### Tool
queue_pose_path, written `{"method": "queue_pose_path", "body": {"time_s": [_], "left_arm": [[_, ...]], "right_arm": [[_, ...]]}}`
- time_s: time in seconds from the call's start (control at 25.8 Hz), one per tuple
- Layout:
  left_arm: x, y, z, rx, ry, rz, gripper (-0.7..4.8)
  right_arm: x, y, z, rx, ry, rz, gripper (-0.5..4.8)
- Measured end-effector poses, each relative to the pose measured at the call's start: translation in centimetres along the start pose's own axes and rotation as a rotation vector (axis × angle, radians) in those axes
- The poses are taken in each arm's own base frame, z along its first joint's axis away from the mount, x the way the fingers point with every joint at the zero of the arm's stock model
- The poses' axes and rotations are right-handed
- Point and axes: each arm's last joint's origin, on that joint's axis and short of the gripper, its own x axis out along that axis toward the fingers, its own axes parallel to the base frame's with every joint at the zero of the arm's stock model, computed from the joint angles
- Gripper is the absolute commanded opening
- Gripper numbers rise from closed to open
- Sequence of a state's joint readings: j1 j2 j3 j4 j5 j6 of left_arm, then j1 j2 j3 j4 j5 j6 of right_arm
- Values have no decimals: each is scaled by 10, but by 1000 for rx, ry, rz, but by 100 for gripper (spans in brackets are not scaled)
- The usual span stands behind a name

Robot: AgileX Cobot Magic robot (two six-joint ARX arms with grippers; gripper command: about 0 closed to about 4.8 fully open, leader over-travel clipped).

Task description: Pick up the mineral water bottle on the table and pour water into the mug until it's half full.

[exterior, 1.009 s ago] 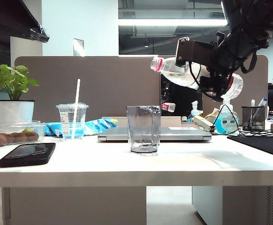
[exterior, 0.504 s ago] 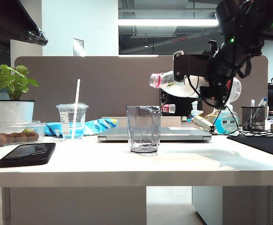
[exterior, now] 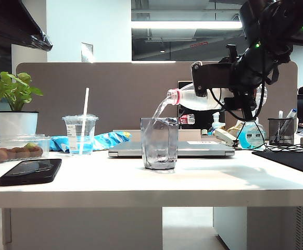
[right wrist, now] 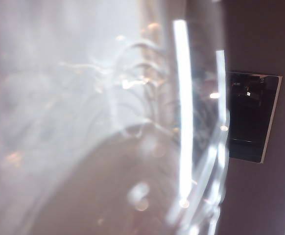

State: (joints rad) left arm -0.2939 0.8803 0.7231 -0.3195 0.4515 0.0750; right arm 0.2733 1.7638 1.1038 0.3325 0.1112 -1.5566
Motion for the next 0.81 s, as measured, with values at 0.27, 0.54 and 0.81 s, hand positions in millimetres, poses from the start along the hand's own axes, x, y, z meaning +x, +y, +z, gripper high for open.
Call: {"method": "queue_pose_path", "body": {"time_s": [0.27, 0.54, 0.81], "left_arm": [[0, 0, 0, 0, 0, 0, -2], [0, 0, 0, 0, 0, 0, -2], [0, 0, 0, 0, 0, 0, -2]], "right_arm": [[0, -1, -1, -49, 21, -6, 243], [0, -1, -1, -56, 44, -7, 243], [0, -3, -1, -97, 46, -24, 243]]}}
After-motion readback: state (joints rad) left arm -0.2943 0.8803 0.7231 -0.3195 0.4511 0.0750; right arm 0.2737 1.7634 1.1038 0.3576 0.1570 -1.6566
